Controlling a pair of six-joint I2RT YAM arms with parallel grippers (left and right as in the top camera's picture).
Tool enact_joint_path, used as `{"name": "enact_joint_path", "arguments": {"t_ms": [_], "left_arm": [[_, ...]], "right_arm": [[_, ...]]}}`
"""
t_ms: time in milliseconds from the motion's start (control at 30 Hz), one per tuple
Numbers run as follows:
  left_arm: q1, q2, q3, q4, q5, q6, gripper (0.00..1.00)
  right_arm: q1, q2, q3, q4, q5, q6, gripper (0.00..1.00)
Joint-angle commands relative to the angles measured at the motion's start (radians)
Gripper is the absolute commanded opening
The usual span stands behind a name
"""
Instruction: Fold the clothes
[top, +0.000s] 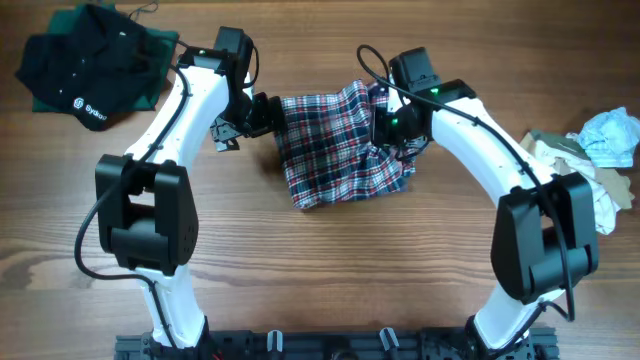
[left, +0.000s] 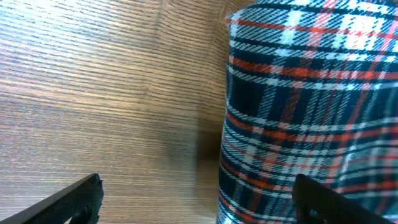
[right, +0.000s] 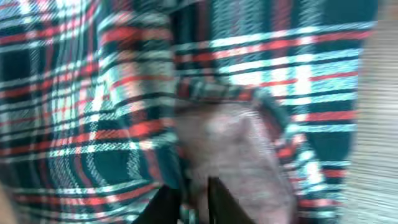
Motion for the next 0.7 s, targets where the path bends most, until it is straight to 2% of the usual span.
{"name": "enact_joint_path", "arguments": {"t_ms": [0,33,67,233,300,367,667], "left_arm": [[-0.006,0.014,-0.005,0.003,0.005,0.013,0.98],[-0.006,0.014,-0.005,0.003,0.005,0.012,0.98],[-0.007,0.014,-0.005,0.002,0.006,0.012,0.98],[-0.012,0.014,-0.005,-0.014,0.009,0.012,0.99],[-0.017,0.014,-0.005,-0.016,0.009,0.012,1.0],[-0.022,0.014,-0.005,-0.01,0.009,0.012,1.0],[-0.03,0.014,-0.005,-0.002,0.009,0.012,1.0]], "right_arm": [[-0.01,-0.019,0.023,-0.003,0.111,-0.032,0.73],[-0.01,-0.019,0.023,-0.003,0.111,-0.043,0.91],[-0.01,-0.019,0.023,-0.006,0.111,-0.044,0.99],[-0.01,-0.019,0.023,-0.028,0.093,-0.025,0.99],[-0.01,-0.019,0.023,-0.022,0.015,-0.051,0.91],[-0.01,-0.019,0.023,0.002,-0.055,-0.122,0.88],[-0.01,-0.016,0.023,0.099,-0.067,-0.29,0.95]]}}
